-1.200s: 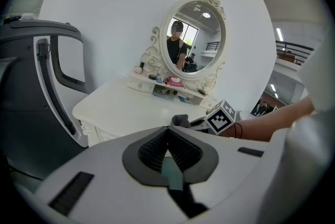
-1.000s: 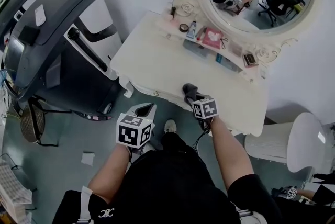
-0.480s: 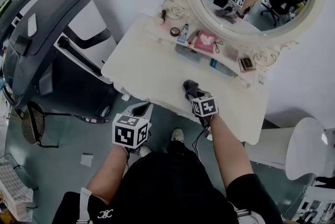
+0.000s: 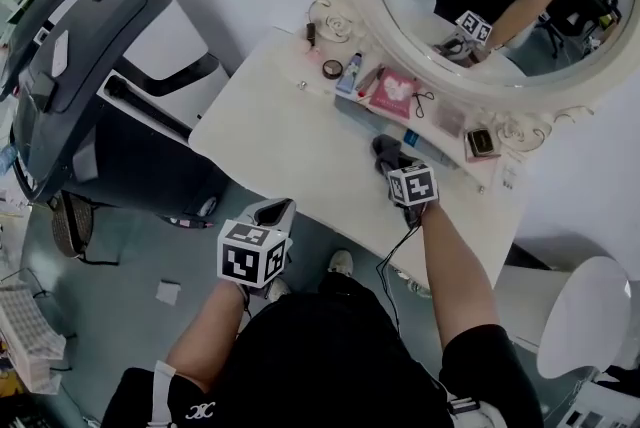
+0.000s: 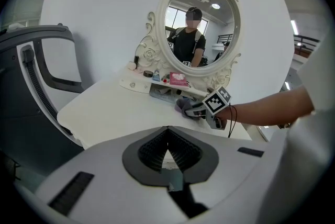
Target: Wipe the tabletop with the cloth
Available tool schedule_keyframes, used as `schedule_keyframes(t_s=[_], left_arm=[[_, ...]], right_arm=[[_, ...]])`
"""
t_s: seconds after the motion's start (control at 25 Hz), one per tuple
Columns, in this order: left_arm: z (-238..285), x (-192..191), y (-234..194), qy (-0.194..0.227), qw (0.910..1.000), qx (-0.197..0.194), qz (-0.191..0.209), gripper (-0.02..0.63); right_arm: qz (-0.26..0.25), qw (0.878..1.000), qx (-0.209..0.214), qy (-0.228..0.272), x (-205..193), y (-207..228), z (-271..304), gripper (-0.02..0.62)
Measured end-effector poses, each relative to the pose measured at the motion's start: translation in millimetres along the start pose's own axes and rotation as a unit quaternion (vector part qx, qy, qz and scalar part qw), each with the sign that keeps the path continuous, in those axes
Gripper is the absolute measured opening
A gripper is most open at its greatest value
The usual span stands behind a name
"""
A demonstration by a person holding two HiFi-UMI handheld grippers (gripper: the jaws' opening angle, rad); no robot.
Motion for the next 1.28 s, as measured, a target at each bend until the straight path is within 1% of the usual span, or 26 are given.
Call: schedule_keyframes(t_s=[0.12,0.24,0.4,0.48,0.68,0.84,1.04,1.28], left_arm=[[2.7,0.8,0.0,-0.002,0.9999,0.009,-0.005,0.006],[3.0,0.9,2.4,-0.003,0.9999,0.011,-0.003,0.006],[0.4,-3.1,5.1,-0.005,0.9999,0.011,0.0,0.006],[-2.1,-4.6,7.7,-0.004,1.0,0.007,0.004,0.006],[-9.2,-8.7,11.1,0.002,0.9999,-0.002,0.011,0.006],[-13.9,-12.0,17.1,0.003,0.9996,-0.017,0.022,0.006],[-17.7,-21.3,23.9,-0.003,0.9988,-0.038,0.033,0.006],[-13.6,-29.5,37.0,-0.016,0.9963,-0.065,0.053,0.006]], right_arm=[[-0.007,1.0,0.001,0.006,6.6,10.7,9.1,0.11],[-0.01,1.0,-0.01,0.007,15.3,18.4,7.1,0.11],[-0.005,1.0,-0.029,0.009,13.7,14.1,5.0,0.11],[-0.003,0.999,-0.031,0.009,8.8,9.3,0.9,0.11],[-0.004,1.0,-0.02,0.009,-17.7,-11.1,-16.0,0.11],[-0.015,1.0,-0.009,0.01,-42.6,-35.5,-36.1,0.11],[-0.025,1.0,0.002,0.015,-71.2,-73.2,-64.0,0.11],[-0.035,0.999,0.004,0.02,-106.4,-106.1,-97.3,0.11]])
Point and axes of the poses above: the fingertips, and each gripper's own axes: z forward along the fingers, y to its right, x out of its top, the point moved 6 cm from there along -z, backward along the fingers, and after that the axes turned 11 degrees about -x, right-handed, at the moved point
